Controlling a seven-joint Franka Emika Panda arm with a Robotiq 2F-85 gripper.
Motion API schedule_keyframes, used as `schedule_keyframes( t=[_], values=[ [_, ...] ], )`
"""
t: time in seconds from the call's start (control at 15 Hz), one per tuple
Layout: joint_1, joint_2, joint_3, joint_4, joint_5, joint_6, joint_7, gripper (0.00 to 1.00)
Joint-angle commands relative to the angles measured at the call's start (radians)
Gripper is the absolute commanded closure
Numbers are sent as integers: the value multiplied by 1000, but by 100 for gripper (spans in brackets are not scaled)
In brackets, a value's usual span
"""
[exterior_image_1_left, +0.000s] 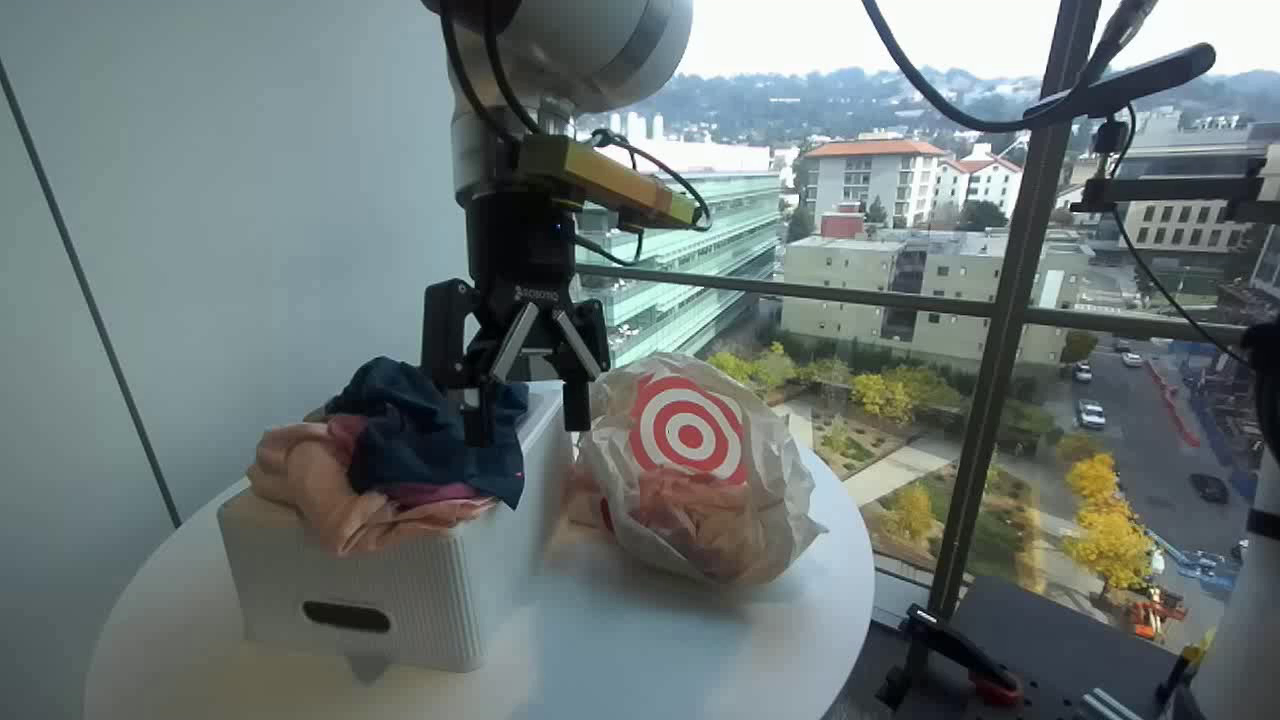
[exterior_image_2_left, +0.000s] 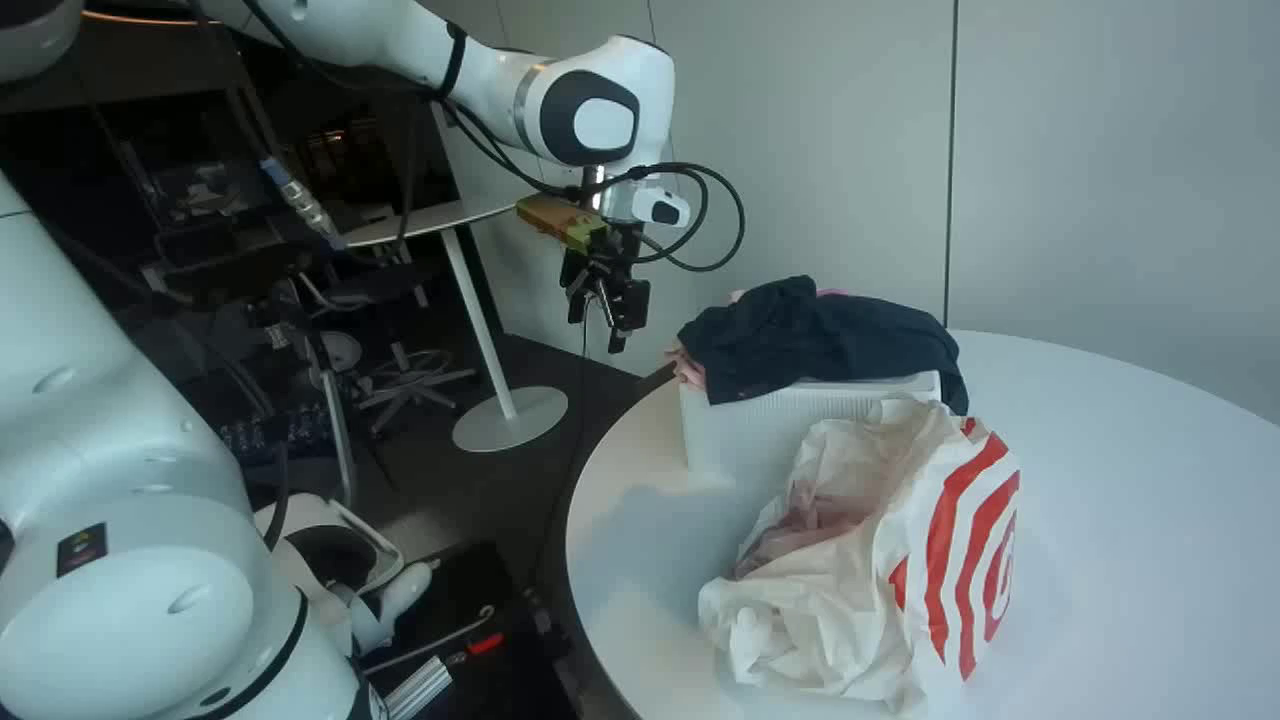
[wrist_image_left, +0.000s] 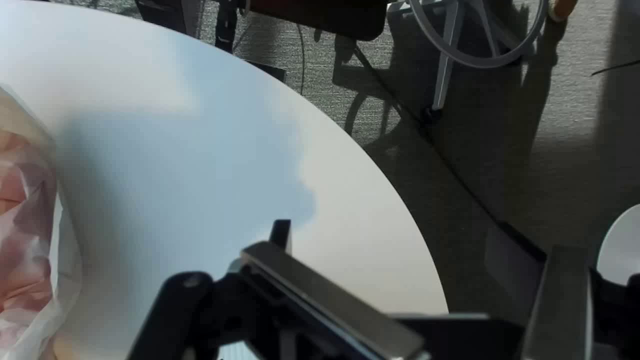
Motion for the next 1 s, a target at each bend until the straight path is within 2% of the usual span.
schedule_keyframes(
  t=[0.0,0.4,0.6,0.93],
  values=[
    [-17,0,16,4,1,-2,-1,0],
    [-17,-2,16,10,1,-2,-1,0],
    [-20,47,15,69,-1,69,-58,0],
    [-51,151,-1,219,-24,275,-129,0]
  ],
)
